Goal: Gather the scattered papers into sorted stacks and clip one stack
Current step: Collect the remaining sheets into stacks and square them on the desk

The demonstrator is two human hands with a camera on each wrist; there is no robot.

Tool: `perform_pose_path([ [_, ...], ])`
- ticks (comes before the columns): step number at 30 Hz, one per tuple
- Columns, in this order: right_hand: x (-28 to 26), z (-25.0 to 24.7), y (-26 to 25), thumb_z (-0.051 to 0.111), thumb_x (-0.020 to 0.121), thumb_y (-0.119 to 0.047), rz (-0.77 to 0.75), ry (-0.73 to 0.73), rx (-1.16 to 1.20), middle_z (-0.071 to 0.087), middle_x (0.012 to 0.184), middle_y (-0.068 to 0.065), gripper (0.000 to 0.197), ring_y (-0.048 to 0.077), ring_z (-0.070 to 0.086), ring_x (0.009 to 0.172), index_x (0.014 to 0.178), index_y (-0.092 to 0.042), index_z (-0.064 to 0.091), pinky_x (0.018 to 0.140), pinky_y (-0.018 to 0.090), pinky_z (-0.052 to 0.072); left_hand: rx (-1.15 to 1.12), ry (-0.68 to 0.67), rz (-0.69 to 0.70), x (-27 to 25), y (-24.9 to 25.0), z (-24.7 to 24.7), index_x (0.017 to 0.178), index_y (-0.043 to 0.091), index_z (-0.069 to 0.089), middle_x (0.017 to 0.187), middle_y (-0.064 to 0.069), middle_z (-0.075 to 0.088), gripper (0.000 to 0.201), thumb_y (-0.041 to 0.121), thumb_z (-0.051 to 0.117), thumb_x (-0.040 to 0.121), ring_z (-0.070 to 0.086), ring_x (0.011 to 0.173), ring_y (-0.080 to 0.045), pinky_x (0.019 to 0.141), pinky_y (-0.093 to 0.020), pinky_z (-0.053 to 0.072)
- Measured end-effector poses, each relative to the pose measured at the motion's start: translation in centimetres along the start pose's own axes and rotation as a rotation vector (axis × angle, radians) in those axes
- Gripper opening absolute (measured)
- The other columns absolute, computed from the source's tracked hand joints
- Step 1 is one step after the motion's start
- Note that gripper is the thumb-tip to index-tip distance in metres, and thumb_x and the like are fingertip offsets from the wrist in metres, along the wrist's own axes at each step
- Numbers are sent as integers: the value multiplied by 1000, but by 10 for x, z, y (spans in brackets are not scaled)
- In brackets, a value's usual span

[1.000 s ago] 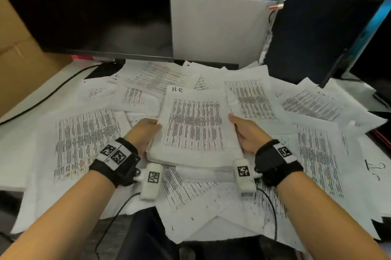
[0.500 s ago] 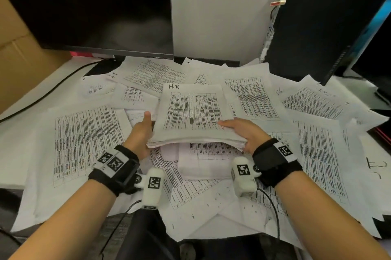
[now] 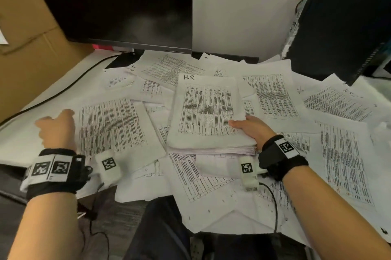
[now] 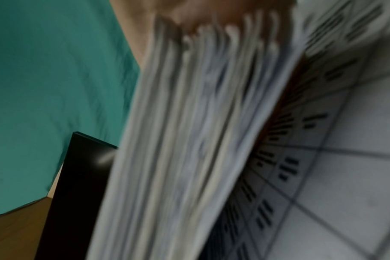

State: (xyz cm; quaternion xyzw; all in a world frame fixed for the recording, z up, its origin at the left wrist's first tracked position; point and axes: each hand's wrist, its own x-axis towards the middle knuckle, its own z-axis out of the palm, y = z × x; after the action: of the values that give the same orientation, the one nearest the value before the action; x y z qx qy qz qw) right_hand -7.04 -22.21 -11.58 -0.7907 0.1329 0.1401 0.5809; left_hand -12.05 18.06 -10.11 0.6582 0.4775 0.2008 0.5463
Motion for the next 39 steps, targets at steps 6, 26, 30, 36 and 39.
perform_pose_path([
  [6,5,5,2,68,91,-30,-2,28,-68,38,153,13,78,26,41,136,150,0,26,91,23,32,542,-172,45,-2,-19,-17,138,-3,32,136,-24,47,76,46,60,87,47,123,-42,97,-47,39],
  [26,32,-2,30,65,90,-43,-64,-39,6,47,147,6,74,25,52,128,148,-10,33,107,47,45,-6,-370,1000,-109,88,15,107,4,67,94,-9,69,22,19,57,94,65,71,5,51,-1,38],
  [30,13,1,20,48,101,-17,-66,-77,91,69,119,8,27,22,66,102,126,-12,58,91,38,54,129,-680,794,-113,70,94,118,-1,62,117,-12,66,30,16,55,95,65,97,-19,60,-4,44],
  [36,7,-3,19,48,101,-18,-52,-107,235,70,106,11,20,16,67,81,111,-10,65,68,25,56,329,-722,534,-96,34,162,120,-2,60,119,-20,63,32,18,53,96,62,104,-33,70,-26,50],
  [39,12,-5,19,40,103,-45,10,-41,343,71,109,8,47,21,67,97,128,-10,59,83,32,53,535,-649,429,-83,22,174,128,-4,48,129,-23,55,42,22,47,96,55,114,-38,92,-40,47],
])
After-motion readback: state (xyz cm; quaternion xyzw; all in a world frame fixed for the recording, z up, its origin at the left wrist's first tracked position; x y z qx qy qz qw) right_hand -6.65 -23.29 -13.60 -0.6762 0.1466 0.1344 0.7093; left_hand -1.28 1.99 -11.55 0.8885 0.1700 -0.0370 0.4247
